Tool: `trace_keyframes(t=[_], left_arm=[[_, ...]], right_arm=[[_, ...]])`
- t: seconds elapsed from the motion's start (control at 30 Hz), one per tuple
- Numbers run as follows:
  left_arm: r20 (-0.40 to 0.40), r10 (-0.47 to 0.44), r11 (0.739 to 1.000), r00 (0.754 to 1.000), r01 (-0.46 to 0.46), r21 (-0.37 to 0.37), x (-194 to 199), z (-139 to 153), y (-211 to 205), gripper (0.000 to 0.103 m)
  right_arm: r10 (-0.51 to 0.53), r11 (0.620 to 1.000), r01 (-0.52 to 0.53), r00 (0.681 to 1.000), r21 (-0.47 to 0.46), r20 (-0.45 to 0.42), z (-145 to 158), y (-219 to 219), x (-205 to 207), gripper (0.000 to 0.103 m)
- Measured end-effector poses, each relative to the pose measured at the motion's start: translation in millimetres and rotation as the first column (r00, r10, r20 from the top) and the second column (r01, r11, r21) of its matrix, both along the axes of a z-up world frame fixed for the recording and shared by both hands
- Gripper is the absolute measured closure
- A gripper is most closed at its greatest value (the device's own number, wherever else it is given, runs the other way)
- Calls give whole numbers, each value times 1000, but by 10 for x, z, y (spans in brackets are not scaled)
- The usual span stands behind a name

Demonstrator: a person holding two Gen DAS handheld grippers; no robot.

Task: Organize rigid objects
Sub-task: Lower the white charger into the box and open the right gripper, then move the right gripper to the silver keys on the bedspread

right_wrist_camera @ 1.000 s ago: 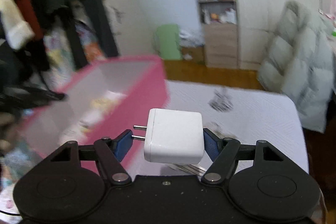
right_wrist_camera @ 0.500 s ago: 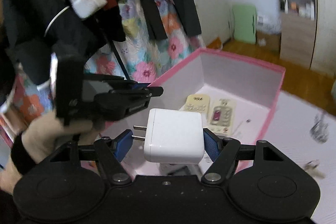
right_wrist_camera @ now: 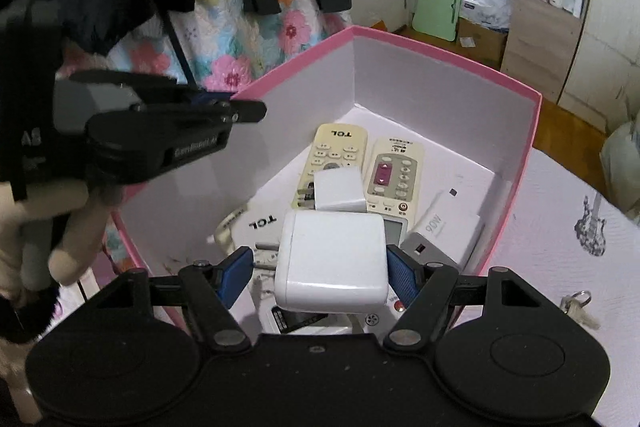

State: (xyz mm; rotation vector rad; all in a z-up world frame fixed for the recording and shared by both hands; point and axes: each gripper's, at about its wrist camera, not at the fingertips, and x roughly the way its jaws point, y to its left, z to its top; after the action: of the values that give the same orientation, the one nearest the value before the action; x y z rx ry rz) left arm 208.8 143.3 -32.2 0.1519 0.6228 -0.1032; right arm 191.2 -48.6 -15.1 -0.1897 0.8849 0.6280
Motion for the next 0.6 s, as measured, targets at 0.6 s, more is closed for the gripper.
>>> trace_keyframes(t=[0.6], left_arm=[[0, 0, 1000, 1000, 0, 9, 6, 0, -19, 97]], right_arm=[[-261, 957, 230, 948, 180, 180, 253, -1210, -452, 18]])
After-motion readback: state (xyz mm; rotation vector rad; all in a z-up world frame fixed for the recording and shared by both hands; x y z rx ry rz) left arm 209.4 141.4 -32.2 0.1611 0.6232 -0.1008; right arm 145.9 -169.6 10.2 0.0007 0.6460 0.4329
